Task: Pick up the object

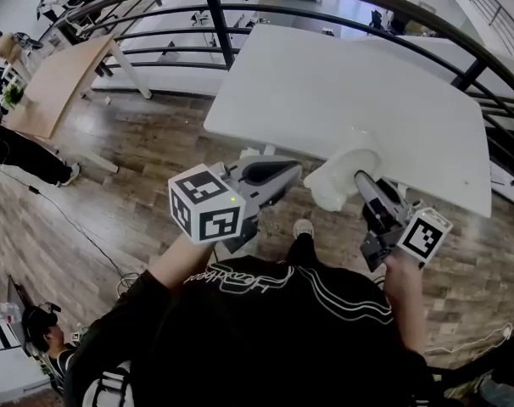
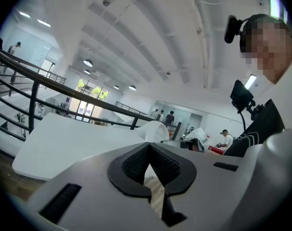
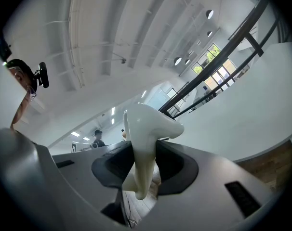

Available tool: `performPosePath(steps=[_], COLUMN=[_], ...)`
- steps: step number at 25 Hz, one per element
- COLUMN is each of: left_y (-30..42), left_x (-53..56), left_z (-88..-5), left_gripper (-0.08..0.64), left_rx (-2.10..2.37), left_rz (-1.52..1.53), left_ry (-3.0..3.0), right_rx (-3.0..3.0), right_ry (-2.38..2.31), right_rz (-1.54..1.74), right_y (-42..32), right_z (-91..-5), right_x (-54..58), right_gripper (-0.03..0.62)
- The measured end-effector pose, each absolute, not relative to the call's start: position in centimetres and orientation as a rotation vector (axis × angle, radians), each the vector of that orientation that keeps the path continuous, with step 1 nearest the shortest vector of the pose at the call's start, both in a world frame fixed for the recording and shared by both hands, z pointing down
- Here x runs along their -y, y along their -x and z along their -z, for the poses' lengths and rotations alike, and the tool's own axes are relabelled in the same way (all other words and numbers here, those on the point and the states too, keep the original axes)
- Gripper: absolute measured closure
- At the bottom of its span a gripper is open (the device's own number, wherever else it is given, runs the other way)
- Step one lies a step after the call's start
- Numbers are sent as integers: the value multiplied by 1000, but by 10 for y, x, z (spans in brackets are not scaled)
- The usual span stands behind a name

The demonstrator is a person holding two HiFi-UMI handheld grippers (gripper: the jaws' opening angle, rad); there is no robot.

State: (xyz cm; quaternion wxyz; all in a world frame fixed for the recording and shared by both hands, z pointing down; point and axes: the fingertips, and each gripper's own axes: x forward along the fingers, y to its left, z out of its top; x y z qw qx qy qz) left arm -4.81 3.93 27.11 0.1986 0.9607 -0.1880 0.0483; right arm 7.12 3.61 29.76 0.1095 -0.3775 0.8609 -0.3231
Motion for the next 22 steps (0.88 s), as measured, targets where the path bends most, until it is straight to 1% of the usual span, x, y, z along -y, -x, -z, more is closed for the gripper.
performPosePath(steps=[9, 22], left_y=[47, 38], left_x=[-56, -37], left_z=[-271, -269], left_gripper=[554, 554], left_rx=[489, 464], left_rz=[-131, -133], left_ry=[-2682, -2695], right_rx=[-2527, -2497], right_ry=[1129, 1144], right_rz=[952, 935], right_y=[-68, -77], right_z=[-300, -302], right_x=[-52, -36], right_gripper=[460, 460])
